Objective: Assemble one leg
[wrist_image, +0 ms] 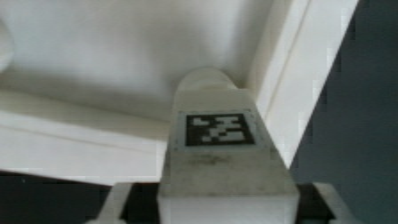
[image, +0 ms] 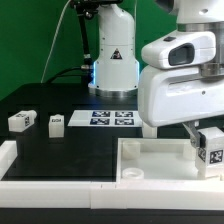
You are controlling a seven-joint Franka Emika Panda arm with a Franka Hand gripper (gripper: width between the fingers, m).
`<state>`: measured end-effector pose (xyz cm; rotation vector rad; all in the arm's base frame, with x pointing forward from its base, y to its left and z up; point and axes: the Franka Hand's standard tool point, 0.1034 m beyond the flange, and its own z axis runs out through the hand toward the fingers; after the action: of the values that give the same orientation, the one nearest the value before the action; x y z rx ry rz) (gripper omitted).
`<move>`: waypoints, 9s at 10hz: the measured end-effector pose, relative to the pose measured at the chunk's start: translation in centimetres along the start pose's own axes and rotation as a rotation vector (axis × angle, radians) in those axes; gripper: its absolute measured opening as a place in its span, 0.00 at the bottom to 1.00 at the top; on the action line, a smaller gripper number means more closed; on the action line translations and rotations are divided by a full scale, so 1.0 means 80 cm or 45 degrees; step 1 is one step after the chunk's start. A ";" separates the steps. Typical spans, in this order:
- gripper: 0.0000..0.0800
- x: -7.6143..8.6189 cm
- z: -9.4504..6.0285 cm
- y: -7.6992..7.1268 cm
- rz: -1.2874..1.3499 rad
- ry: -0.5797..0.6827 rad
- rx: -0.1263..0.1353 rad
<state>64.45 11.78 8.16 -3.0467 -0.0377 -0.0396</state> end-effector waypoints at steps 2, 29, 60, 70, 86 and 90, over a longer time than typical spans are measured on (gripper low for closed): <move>0.36 0.000 0.000 0.003 0.450 0.007 -0.014; 0.36 -0.007 0.005 0.002 0.156 -0.011 -0.090; 0.37 -0.002 0.008 0.001 0.427 0.006 -0.038; 0.37 -0.004 0.010 0.008 1.882 0.015 -0.043; 0.36 0.000 0.010 0.007 0.071 0.035 -0.074; 0.36 0.001 0.010 0.012 0.640 0.047 -0.061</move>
Offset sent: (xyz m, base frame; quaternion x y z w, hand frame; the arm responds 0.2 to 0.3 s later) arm -0.0045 -0.0048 -0.0109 -0.0661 0.0086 0.4423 0.8944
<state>64.61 10.91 7.27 -3.0014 0.7337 -0.0595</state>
